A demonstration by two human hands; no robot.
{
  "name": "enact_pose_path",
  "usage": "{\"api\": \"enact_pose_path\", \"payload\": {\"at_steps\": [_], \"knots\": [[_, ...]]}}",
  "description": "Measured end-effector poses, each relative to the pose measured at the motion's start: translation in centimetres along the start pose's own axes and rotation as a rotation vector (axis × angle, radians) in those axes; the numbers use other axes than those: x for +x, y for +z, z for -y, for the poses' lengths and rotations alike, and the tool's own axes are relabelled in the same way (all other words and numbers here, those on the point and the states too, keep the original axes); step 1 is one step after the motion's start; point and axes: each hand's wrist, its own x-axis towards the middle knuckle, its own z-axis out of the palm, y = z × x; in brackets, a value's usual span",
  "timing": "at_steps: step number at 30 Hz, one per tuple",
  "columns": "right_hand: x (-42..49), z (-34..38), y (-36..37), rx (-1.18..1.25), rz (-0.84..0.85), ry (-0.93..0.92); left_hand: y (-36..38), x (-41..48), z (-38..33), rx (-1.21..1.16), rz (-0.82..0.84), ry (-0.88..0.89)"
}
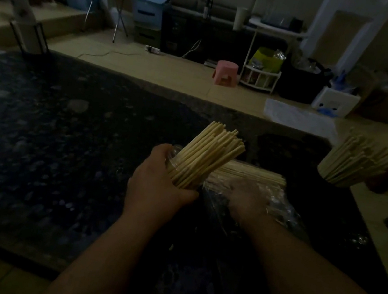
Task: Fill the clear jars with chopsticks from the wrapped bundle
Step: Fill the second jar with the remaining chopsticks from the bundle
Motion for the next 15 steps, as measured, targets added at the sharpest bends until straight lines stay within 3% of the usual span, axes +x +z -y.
{"api": "enact_pose_path", "payload": {"at_steps": [6,10,15], "knots": [[-0.6,-0.2,-0.3,0.035,0.033,-0.103,0.0,-0.1,-0.2,0.02,0.009,0.004],[-0.5,-0.9,0.9,-0.024,0.047,-0.033,-0.2,-0.1,-0.3,0.015,0.012,0.006],[-1.9,-0.4,0.2,0.07,0.009,0.031,-0.5,-0.4,-0.4,-0.001,-0.002,0.016]]}}
